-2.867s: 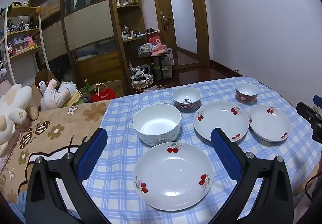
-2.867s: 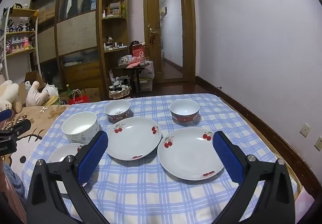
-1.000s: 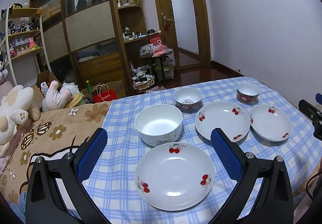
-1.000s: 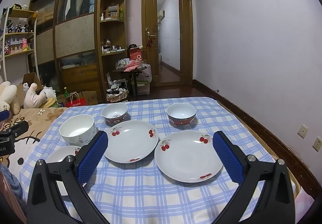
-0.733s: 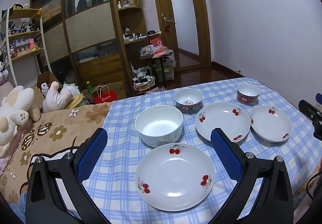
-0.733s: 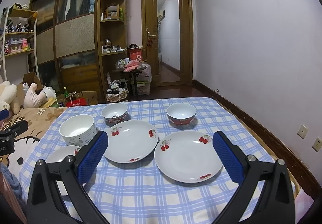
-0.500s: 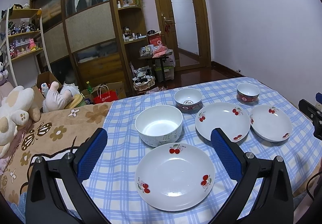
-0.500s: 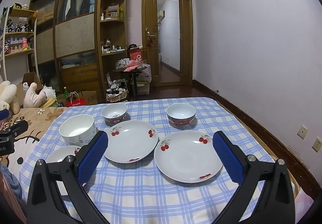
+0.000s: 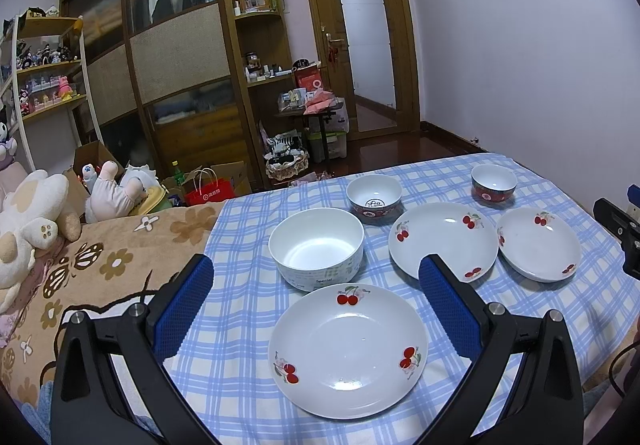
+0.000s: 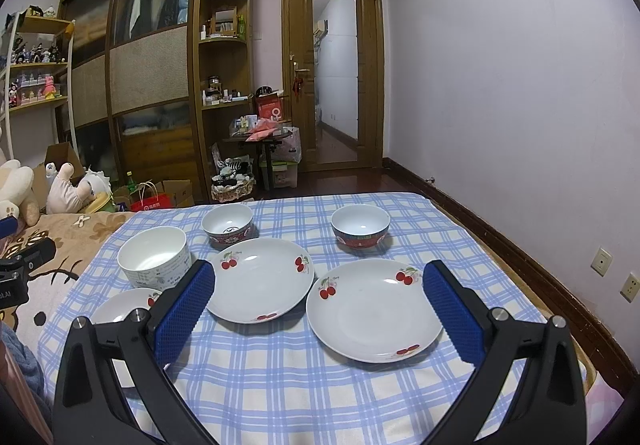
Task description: Organize plates and bowls
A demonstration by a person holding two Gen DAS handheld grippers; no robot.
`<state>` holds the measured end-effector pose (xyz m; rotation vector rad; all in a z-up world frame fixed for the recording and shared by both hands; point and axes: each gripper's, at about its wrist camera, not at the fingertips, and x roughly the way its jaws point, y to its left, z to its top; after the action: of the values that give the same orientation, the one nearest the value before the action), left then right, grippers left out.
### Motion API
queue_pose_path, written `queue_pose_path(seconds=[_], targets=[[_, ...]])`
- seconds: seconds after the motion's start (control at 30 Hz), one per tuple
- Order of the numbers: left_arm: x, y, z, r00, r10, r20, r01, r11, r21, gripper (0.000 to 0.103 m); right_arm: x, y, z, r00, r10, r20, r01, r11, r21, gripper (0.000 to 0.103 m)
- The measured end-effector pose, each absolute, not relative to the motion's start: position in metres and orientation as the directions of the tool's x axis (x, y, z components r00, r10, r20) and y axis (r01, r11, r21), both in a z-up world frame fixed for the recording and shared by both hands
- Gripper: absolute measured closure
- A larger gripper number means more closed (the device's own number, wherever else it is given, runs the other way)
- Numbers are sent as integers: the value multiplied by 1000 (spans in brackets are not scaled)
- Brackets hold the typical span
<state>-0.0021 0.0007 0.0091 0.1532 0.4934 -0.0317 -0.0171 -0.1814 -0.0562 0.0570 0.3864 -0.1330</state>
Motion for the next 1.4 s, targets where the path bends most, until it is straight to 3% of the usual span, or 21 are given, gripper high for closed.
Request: queue_pose_path(seconds=[0.63,1.4], targets=[[4,3,5,863,7,-506,77,987,144,2,-16,-180,-59,915,-110,-387,126,992,17,0],[98,54,-37,629,43,-776,37,996,85,2,52,-119,-88,824,68,-563,-52,998,43,0]])
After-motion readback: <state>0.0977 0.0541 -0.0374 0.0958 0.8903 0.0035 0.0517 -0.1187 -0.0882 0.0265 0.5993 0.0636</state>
